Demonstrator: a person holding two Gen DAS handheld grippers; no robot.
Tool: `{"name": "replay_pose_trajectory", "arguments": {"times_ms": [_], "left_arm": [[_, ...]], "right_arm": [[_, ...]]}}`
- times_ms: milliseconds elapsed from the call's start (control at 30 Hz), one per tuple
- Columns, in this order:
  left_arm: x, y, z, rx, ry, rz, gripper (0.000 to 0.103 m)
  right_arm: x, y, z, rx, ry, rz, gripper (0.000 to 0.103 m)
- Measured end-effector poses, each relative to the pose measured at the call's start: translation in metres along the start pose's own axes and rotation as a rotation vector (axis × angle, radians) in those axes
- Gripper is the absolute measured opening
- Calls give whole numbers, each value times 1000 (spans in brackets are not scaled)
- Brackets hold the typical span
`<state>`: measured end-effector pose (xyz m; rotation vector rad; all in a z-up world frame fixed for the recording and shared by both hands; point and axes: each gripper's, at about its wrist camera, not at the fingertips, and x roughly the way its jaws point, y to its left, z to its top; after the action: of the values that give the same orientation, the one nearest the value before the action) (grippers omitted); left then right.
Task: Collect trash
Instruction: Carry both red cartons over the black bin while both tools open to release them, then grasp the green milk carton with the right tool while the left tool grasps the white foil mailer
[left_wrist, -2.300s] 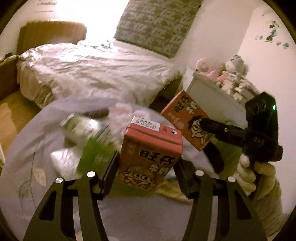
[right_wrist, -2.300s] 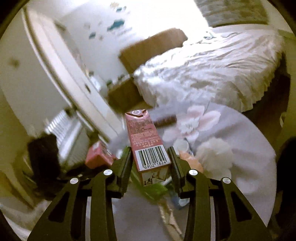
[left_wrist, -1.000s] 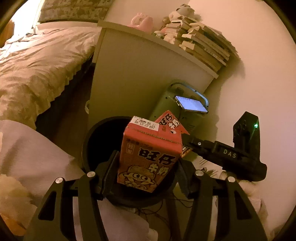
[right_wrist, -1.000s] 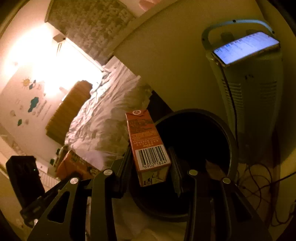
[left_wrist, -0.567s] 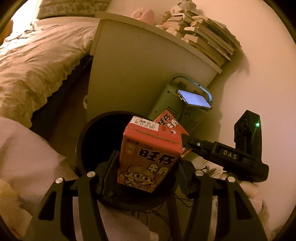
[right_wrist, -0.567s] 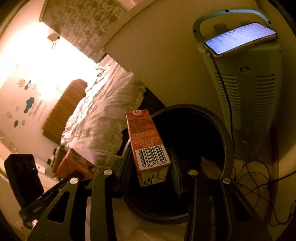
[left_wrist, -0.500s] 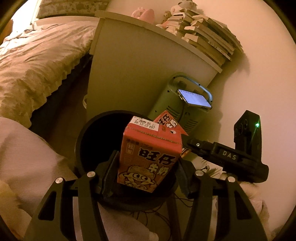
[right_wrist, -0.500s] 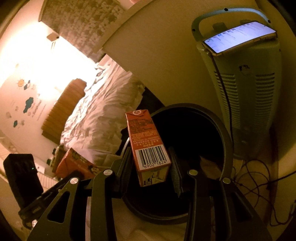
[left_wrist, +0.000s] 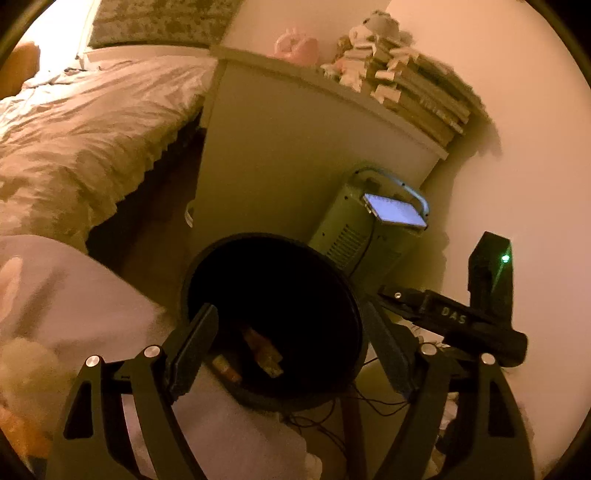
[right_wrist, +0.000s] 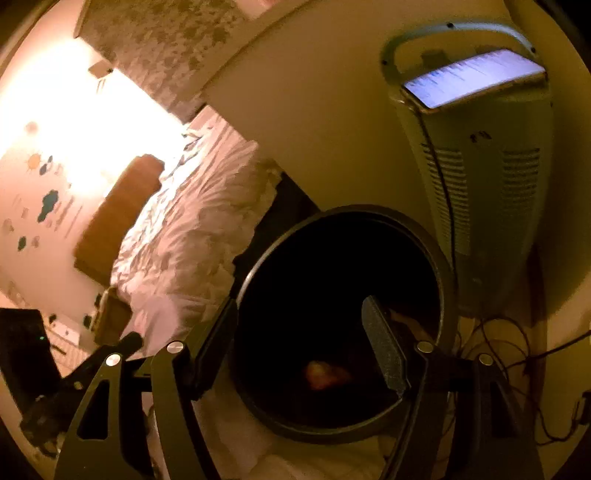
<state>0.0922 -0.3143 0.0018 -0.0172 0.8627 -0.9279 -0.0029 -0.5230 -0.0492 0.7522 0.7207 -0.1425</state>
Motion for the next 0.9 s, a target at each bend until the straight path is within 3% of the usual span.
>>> {"name": "replay_pose_trajectory", "arguments": {"times_ms": [200,333,667,767,900], "left_arm": [[-57,26,-16,-76,-72,28,80],[-109,66,-34,-182,-137,79,80],[-233,194,-97,-469,-258,325,80],[-254,218,-118,-472,-245,429,80],[-262,238,-143,-413,-157,509,80]], "right_arm": [[2,48,-11,-118,22,43,70],[11,101,-25,-236,62,93,70],[41,245,-75,-522,188,231,70],[53,300,-96,-641,234,272,73],[72,373,-134,-811,287,304,76]]}}
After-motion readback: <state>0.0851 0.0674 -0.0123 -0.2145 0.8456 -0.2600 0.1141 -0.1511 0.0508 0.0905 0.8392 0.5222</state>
